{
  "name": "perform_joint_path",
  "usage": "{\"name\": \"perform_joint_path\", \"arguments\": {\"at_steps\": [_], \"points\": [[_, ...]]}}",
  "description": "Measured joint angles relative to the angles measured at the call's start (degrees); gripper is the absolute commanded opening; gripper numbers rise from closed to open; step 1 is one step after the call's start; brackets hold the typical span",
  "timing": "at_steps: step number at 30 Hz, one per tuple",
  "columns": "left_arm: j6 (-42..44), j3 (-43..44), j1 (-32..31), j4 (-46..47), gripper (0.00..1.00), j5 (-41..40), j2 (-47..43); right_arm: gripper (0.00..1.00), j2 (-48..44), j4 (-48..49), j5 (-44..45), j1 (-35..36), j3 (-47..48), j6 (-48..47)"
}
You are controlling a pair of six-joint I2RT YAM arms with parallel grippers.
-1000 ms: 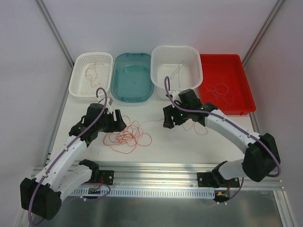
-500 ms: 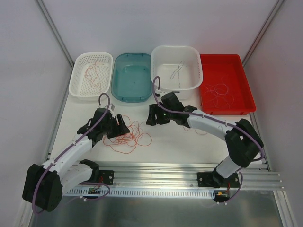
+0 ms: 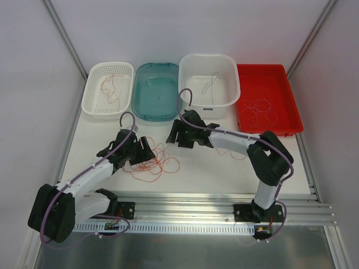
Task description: Untangle the cables
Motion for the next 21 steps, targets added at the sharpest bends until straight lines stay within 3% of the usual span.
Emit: {"name": "perform_joint_path", "arguments": {"at_steps": [14,19,21], "points": [[-1.07,-0.44,-1.55,1.79,0.59,-1.09,2.45,0.66,5.16,-0.7,0.42,2.62,4.31,5.42],[-1.31,-0.44,-1.9,2.19,0.59,-1.4,2.86,0.52,6.4,-1.2,0.46,2.86,4.33,6.23],[-1.44,-0.46,-1.9,2.34,0.59,-1.55,3.13,0.4,6.62,-1.29,0.48,2.86,4.33,6.58]]}}
